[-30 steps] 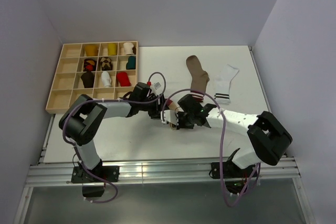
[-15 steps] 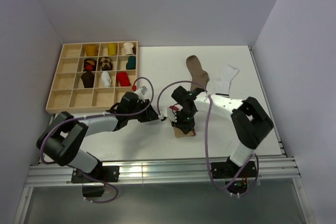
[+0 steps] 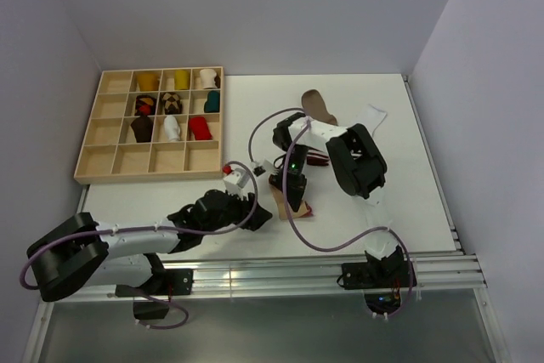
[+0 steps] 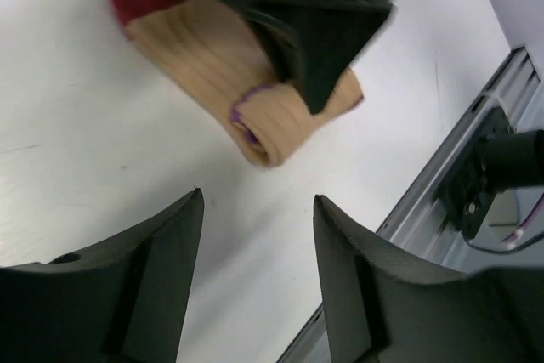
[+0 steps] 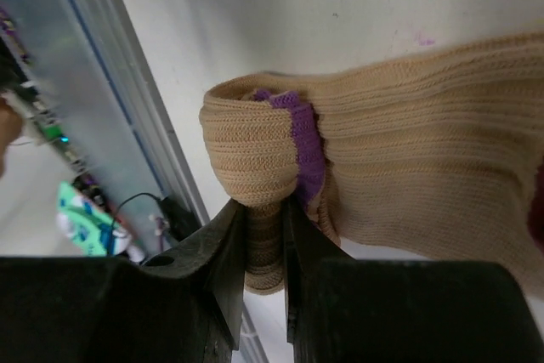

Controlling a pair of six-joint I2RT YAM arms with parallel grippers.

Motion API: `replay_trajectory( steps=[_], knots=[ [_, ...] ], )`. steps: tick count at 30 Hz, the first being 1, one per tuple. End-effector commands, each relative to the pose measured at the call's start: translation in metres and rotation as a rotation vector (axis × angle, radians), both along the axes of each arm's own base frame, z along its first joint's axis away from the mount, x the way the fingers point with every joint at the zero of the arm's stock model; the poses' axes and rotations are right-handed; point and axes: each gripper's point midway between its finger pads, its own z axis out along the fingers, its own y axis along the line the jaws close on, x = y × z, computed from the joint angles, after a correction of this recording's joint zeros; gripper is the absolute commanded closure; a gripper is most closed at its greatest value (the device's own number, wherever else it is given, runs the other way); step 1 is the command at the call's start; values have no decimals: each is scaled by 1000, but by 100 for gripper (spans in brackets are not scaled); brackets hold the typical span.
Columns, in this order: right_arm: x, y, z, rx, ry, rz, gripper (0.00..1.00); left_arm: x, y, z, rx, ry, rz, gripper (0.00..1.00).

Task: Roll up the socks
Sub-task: Roll the sock at the center of the board.

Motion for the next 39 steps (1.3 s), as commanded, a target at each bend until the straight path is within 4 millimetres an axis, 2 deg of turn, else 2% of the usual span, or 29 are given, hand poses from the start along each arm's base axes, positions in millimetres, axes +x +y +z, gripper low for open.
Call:
replay_trajectory(
  steps=[1, 4, 6, 7, 12, 23, 27, 29, 32, 33, 35, 36, 38, 39],
  knots=[
    [6, 3, -13, 17, 45, 41, 83, 7, -21, 25, 25, -188, -22, 37],
    [7, 3, -18, 4, 69, 33, 83, 7, -38, 15, 132, -225, -72, 34],
    [9, 3, -19, 8, 79, 30, 82, 13, -41, 10, 213, -262, -63, 33],
    [9, 2, -20, 7, 80, 28, 82, 12, -53, 9, 233, -278, -79, 32],
    [12, 0, -22, 4, 91, 17, 82, 18, -75, 6, 286, -326, -123, 30],
    [16, 3, -21, 20, 96, 11, 82, 23, -86, -15, 376, -344, -181, 31],
    [16, 2, -21, 18, 99, 8, 82, 24, -89, -23, 369, -320, -194, 35],
    [16, 2, -21, 19, 99, 6, 82, 24, -89, -25, 356, -304, -202, 38],
    [18, 4, -20, 31, 101, -5, 81, 24, -91, -28, 343, -280, -215, 50],
    [18, 5, -19, 39, 100, -9, 78, 23, -92, -30, 338, -275, -221, 59],
    [20, 6, -16, 47, 94, -18, 75, 19, -93, -34, 319, -250, -239, 68],
    [21, 8, -15, 55, 87, -23, 72, 18, -92, -39, 322, -235, -247, 76],
    [24, 12, -10, 76, 77, -49, 70, 16, -93, -45, 315, -203, -253, 83],
    [27, 14, -10, 80, 64, -65, 69, 13, -92, -52, 319, -177, -266, 90]
  ],
)
